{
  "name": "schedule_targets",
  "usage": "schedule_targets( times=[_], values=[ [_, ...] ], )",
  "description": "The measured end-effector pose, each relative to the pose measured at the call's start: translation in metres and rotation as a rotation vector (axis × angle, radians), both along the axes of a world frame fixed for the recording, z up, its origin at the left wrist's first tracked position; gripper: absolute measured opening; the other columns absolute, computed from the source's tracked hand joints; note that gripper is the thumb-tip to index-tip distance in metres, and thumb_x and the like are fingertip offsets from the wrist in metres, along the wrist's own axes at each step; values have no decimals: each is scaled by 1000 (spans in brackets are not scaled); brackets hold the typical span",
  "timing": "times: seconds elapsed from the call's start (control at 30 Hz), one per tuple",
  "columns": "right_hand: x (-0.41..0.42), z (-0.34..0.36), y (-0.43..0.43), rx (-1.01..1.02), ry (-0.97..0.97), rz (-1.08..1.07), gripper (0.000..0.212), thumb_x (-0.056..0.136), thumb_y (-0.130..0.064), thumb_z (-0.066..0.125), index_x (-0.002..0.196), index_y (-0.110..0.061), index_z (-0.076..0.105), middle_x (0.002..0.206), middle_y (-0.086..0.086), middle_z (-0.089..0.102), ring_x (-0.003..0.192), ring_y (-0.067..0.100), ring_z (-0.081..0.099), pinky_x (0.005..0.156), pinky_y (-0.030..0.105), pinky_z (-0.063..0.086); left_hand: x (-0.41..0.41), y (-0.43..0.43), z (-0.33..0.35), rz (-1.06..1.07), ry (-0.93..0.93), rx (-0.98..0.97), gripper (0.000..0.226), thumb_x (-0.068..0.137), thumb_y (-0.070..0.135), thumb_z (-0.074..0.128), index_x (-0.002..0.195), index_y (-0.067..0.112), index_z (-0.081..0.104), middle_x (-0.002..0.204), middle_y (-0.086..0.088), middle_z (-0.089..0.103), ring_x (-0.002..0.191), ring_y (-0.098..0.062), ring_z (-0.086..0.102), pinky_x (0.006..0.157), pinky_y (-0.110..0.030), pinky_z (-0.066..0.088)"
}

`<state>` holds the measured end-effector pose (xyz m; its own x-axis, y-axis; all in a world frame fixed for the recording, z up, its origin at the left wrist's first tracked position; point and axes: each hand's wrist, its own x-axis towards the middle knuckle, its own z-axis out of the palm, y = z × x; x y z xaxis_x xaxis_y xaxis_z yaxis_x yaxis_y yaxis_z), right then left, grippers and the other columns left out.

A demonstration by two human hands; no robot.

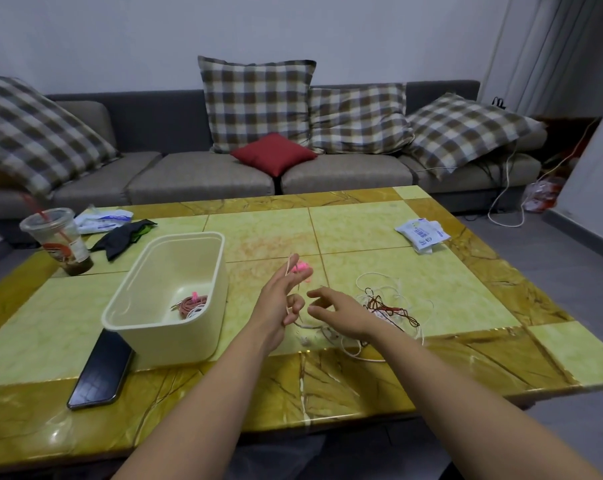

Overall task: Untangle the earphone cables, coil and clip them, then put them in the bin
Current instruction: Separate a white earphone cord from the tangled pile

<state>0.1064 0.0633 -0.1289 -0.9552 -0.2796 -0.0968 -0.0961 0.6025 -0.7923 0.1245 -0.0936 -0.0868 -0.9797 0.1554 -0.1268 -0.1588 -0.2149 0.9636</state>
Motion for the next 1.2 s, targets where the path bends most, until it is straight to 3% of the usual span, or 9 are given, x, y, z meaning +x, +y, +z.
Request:
schedule_targets(
  times=[0.1,0.2,0.37,0.5,0.67,0.83,0.97,1.03,1.2],
  values=[
    [1,1,-10,-49,-68,26,25,96,-24,60,116,-11,66,89,3,69,80,13,64,75,26,50,2,-4,-1,-38,8,18,41,104,23,35,142,35,43,130,2,63,46,-8,31,33,-15,22],
    [1,4,-12,-24,-175,50,16,93,-14,57,89,-9,72,82,6,69,69,12,54,65,26,45,3,-9,-1,-47,22,16,39,105,25,33,140,40,42,128,3,65,44,-8,32,33,-15,20],
    [9,10,-9,-163,-369,97,39,99,-21,38,99,-8,75,78,2,67,62,12,49,59,24,40,1,-15,-6,-12,40,14,41,105,23,32,141,42,42,131,4,63,44,-8,31,33,-16,19],
    [7,5,-4,-205,-323,84,25,96,-25,56,81,-14,73,71,-3,58,70,14,47,66,28,39,4,-16,-5,46,58,15,44,102,19,38,108,56,61,142,5,52,43,-7,34,35,-17,18],
    [2,9,-4,-397,-62,-278,20,97,-16,57,89,-11,75,88,1,70,79,11,58,63,15,44,0,-15,-18,134,-29,-187,59,97,10,47,147,39,33,119,0,67,45,-10,30,37,-17,22],
    [-2,11,-5,-377,29,-350,24,98,-17,54,88,-8,74,74,4,64,66,12,58,56,17,43,2,-8,-21,90,-75,-261,79,90,1,55,151,38,21,90,-14,60,45,-11,31,37,-18,24],
    [1,9,-3,-339,-19,-330,25,98,-19,53,88,-10,74,77,1,63,65,10,53,53,18,39,3,-6,-20,13,-74,-383,91,86,5,65,153,38,13,69,-5,48,46,-11,30,39,-19,27],
    [4,10,-1,-356,-51,-266,24,98,-20,54,90,-11,75,78,2,61,63,10,49,54,20,38,5,-6,-19,-43,-78,-416,96,85,7,69,154,37,10,68,-5,59,41,-9,32,37,-18,28],
    [6,14,8,-430,-155,-194,23,98,-15,52,93,-8,73,90,8,68,64,12,60,58,23,41,4,-1,-22,-42,-43,-454,72,87,10,69,149,22,35,76,-9,68,47,-8,39,43,-17,32]
  ],
)
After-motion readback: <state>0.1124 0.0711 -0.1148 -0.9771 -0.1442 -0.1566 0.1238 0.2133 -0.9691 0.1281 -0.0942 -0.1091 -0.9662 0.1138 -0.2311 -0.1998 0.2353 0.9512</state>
